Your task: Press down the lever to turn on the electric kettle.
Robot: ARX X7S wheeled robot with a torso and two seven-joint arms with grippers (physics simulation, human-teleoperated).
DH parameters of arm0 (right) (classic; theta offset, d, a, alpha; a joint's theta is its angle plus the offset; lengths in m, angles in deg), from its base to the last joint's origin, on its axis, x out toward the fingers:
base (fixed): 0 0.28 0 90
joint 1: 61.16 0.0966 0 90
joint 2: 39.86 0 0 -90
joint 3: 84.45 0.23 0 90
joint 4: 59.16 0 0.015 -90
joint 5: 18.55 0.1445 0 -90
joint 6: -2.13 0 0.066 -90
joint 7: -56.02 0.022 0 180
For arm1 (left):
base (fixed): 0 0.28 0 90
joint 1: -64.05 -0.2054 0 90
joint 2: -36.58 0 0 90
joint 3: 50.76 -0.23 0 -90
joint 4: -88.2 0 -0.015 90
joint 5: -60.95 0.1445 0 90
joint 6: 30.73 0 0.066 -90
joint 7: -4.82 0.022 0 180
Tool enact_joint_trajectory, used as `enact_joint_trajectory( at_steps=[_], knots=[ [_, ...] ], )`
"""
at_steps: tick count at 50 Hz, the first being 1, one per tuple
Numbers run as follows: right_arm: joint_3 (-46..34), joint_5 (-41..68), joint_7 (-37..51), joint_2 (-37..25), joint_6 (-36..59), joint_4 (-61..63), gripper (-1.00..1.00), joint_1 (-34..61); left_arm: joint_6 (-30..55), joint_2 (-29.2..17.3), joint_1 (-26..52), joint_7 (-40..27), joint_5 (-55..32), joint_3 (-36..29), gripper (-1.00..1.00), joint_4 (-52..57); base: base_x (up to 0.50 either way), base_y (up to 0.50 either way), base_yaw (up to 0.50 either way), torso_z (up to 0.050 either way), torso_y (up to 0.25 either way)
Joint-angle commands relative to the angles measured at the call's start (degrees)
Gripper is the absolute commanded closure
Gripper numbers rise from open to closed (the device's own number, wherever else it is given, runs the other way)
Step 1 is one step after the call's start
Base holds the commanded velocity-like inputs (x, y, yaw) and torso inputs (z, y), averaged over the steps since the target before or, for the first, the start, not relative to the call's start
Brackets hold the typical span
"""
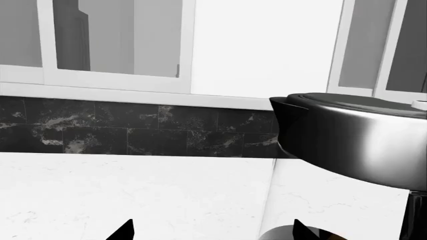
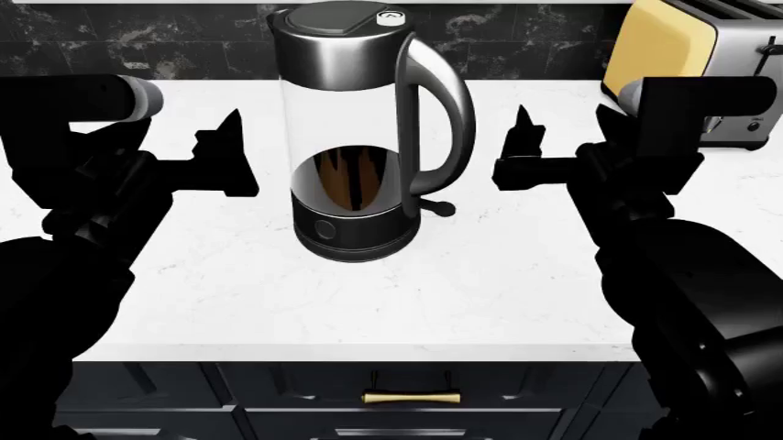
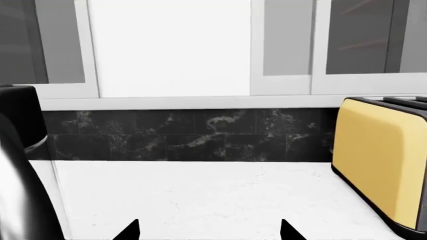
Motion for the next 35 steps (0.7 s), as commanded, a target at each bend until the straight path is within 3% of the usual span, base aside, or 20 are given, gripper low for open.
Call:
enact_joint_trajectory(
  at_steps=[1, 22, 35],
  knots=[
    [0.08, 0.30, 0.70, -0.17, 0.62, 0.22, 1.00, 0.09, -0.19, -0.03, -0.03, -0.31, -0.42, 0.02, -1.00, -0.17, 0.00, 0.00, 0.00, 0.000, 0.000],
    [0.37, 1.92, 0.85, -0.64, 1.71, 2.03, 1.00, -0.05, 0.19, 0.01, -0.14, -1.03, -1.64, 0.79, -1.00, 0.03, 0.00, 0.00, 0.00, 0.000, 0.000],
    [0.46, 6.54, -0.12, -1.27, 8.13, 6.85, 1.00, -1.15, 0.37, 0.00, -0.10, -1.49, -2.31, 1.08, -1.00, -0.05, 0.00, 0.00, 0.00, 0.000, 0.000]
  ],
)
